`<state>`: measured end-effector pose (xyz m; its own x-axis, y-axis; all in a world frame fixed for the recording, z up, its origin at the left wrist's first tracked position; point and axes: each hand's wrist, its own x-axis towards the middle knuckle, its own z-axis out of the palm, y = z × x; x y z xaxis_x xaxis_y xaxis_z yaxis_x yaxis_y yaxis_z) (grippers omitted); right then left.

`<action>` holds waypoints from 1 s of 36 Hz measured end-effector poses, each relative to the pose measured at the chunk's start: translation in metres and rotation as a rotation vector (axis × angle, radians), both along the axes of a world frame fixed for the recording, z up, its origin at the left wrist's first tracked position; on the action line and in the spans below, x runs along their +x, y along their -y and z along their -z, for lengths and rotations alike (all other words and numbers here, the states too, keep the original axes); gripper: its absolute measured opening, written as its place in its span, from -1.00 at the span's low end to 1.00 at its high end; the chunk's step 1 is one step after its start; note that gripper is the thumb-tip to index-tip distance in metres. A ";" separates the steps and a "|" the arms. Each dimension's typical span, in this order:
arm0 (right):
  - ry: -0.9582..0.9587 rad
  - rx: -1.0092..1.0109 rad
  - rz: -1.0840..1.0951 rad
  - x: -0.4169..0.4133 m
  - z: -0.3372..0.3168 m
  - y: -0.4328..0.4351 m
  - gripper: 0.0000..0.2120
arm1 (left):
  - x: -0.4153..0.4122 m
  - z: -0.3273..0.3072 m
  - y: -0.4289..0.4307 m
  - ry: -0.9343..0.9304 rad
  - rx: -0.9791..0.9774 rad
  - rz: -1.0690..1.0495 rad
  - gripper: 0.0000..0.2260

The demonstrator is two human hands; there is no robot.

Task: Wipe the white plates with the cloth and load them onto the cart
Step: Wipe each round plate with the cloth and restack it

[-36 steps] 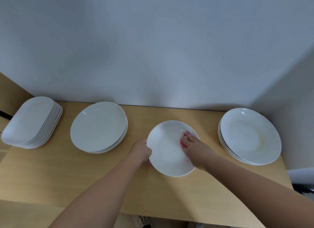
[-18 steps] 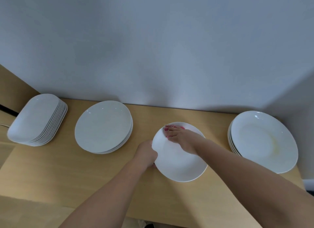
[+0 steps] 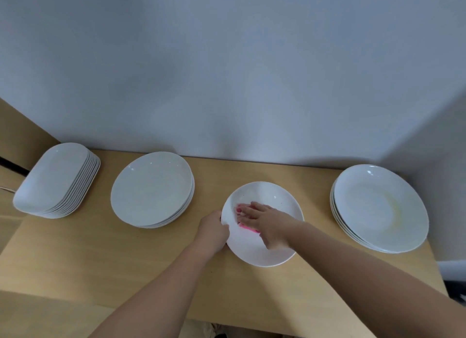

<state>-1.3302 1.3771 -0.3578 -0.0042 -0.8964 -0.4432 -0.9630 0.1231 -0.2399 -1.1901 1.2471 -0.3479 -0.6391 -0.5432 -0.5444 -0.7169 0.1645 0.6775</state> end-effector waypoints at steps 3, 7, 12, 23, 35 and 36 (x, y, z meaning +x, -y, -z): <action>-0.012 0.011 -0.019 0.007 -0.003 0.003 -0.27 | -0.004 0.003 0.000 0.005 -0.022 -0.028 -0.78; 0.007 0.027 -0.146 0.012 -0.001 -0.015 -0.34 | -0.004 0.006 -0.001 0.022 -0.040 -0.070 -0.83; 0.043 0.077 -0.119 0.001 -0.009 -0.046 -0.46 | -0.001 0.005 -0.004 0.010 -0.034 -0.076 -0.80; -0.107 -0.021 0.156 -0.039 -0.049 -0.069 -0.53 | -0.004 -0.003 -0.014 0.147 -0.521 0.191 -0.74; 0.018 -0.258 0.317 -0.045 -0.055 -0.087 -0.61 | -0.012 -0.004 -0.089 0.124 -0.515 0.848 -0.68; 0.026 -0.263 0.320 -0.044 -0.055 -0.088 -0.61 | -0.012 -0.003 -0.092 0.141 -0.527 0.861 -0.63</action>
<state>-1.3745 1.4654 -0.3027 -0.2929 -0.9343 -0.2033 -0.8792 0.3467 -0.3267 -1.2023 1.3392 -0.3446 -0.8747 -0.1219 -0.4690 -0.2820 0.9151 0.2881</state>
